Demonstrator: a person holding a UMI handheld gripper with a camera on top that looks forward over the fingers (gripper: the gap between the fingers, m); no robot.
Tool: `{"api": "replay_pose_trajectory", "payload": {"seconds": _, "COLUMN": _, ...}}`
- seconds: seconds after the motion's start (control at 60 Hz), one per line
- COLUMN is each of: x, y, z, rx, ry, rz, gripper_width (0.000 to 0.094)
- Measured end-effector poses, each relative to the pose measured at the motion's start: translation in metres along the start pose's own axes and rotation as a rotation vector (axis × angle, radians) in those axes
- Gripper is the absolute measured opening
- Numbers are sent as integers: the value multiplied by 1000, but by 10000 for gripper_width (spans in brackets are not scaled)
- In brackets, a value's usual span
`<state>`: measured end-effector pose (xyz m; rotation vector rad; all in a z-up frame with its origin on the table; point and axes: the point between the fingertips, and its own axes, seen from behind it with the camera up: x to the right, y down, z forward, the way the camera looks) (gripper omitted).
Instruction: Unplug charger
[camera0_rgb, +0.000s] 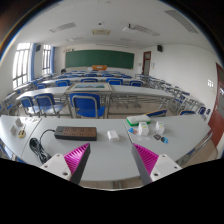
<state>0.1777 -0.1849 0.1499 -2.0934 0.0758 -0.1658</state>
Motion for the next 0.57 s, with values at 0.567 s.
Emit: {"api": "replay_pose_trajectory", "payload": {"seconds": 0.567, "x": -5, "y": 27, "z": -141, "rx": 27, "ry": 15, "rz": -43, "gripper_width": 854}}
